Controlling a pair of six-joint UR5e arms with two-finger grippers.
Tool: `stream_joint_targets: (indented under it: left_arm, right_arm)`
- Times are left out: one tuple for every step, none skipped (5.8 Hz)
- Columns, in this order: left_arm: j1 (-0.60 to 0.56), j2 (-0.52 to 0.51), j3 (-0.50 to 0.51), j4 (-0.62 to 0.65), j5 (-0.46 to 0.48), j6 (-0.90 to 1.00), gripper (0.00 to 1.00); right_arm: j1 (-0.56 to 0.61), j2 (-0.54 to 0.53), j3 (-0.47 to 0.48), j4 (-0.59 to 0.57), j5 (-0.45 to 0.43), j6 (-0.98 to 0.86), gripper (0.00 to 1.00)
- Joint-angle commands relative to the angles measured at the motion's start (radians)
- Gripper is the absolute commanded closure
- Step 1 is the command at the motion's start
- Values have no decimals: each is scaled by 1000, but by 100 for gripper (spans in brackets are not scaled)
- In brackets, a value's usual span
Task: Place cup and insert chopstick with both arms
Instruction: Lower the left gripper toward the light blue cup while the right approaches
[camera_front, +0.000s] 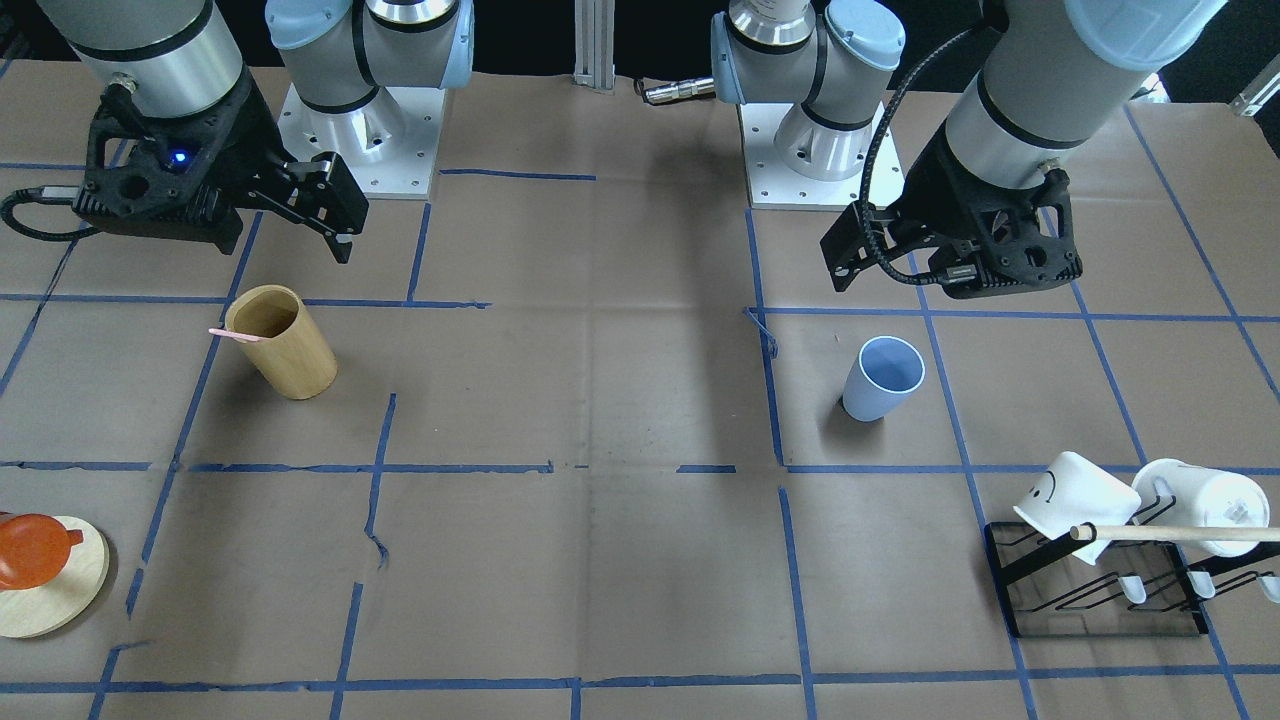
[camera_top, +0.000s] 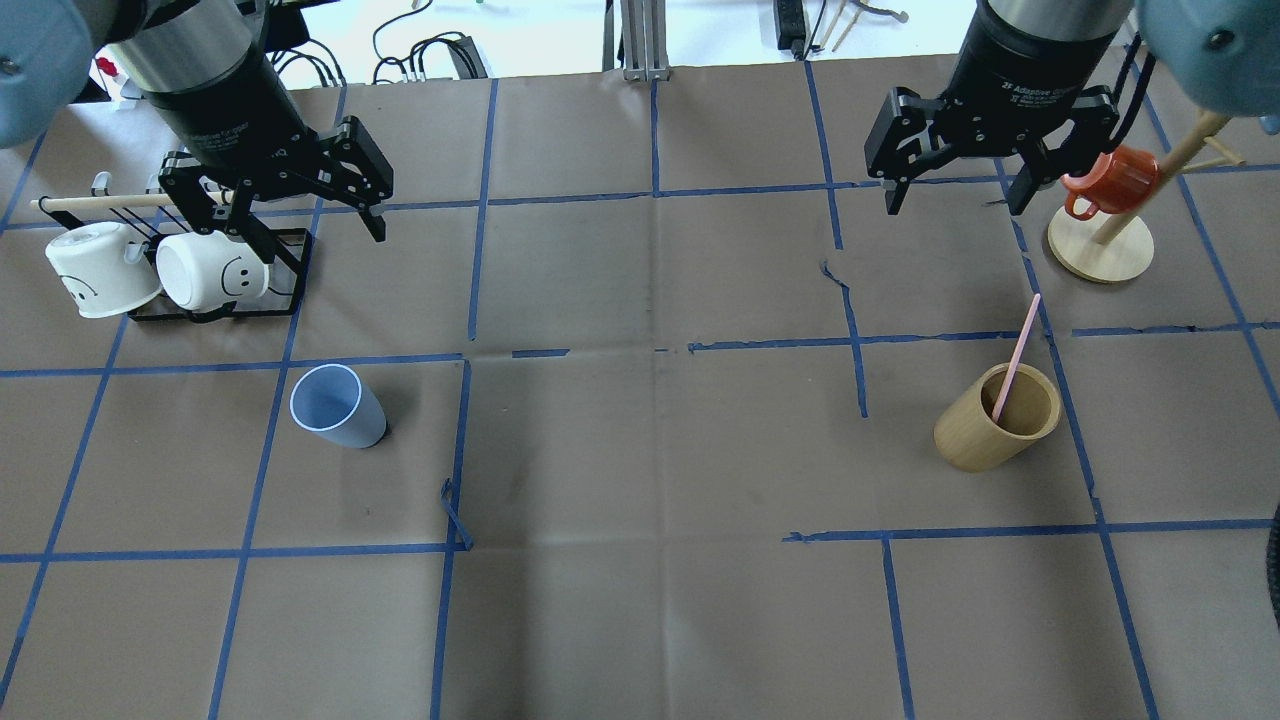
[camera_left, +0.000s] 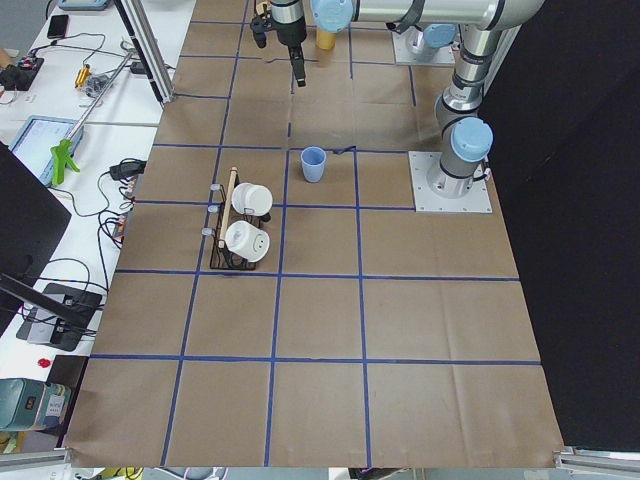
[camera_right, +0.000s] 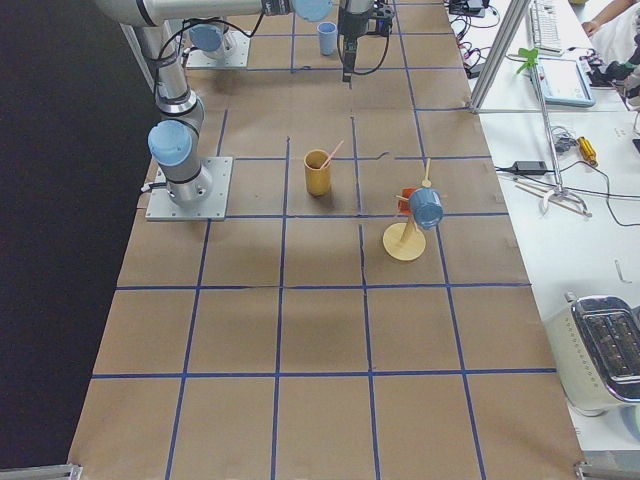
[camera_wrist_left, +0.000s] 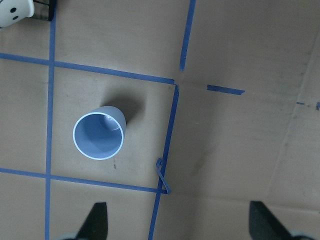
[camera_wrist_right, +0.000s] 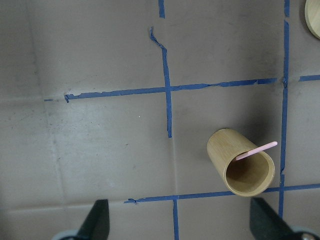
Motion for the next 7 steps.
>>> stream_joint_targets:
  left_arm:
    - [0,5,-3,0,0,0,2]
    - [0,9,-7,-1,0,0,2]
    - [3,6,-5,17,6,9,2]
    - [-5,-12,-7,149,-4,15,2]
    - [6,-17,-25,175,-1,53,2]
    - [53,-18,-69,219,0,70,2]
    - [108,-15,-173,236,5,75,2]
  right_arm:
    - [0,0,0,0,0,0,0]
    - [0,0,0,0,0,0,0]
    - [0,0,0,0,0,0,0]
    - [-9,3,3,-6,-3,-14,0]
    - [-44,-3,3,-9,-8,-78,0]
    - [-155,-11,26,-5,-6,-203,0]
    - [-232,-35,72,-17,6,-286,0]
